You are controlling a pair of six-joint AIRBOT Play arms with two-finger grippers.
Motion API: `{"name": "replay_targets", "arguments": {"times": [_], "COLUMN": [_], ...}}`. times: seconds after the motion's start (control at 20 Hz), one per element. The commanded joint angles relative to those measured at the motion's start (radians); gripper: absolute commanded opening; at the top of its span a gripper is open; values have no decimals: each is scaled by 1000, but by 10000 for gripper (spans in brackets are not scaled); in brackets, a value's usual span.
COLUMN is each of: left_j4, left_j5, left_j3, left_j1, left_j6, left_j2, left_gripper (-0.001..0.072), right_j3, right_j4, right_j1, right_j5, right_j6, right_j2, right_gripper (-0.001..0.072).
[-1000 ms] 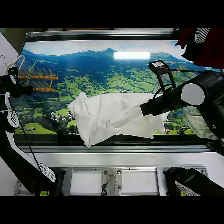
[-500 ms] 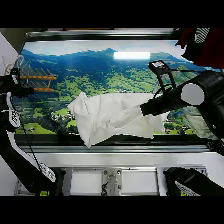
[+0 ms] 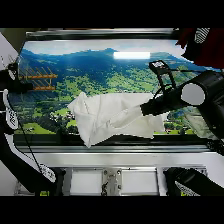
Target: Fold the clothes and pants, and hang the long-sleeved shirts on hangers.
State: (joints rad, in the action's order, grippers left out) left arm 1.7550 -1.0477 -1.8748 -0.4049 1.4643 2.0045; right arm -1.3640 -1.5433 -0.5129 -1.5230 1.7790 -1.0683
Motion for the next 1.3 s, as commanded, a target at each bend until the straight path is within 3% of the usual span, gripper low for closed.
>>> {"name": "replay_targets", "arguments": {"times": [0.0,0.35,0.6,0.65,0.8,0.9,1.05,1.25], "left_j4": [8,4,-26,-81,-343,-520,-542,-553], "left_j5": [-8,-62,-229,-270,-341,-422,-591,-618], "left_j3": [-1,-1,-1,2,98,184,309,486], "left_j1": [27,119,227,247,278,283,282,283], "left_j6": [-11,-59,-221,-275,-576,-694,-697,-737], "left_j2": [-113,-340,-473,-497,-605,-674,-755,-860], "left_gripper": [13,13,14,14,14,14,14,12], "right_j3": [0,0,0,0,0,0,0,0], "right_j4": [0,0,0,0,0,0,0,0], "right_j1": [0,0,0,0,0,0,0,0], "right_j5": [0,0,0,0,0,0,0,0], "right_j6": [0,0,0,0,0,0,0,0], "right_j2": [0,0,0,0,0,0,0,0], "right_gripper": [18,18,18,19,18,19,19,19]}}
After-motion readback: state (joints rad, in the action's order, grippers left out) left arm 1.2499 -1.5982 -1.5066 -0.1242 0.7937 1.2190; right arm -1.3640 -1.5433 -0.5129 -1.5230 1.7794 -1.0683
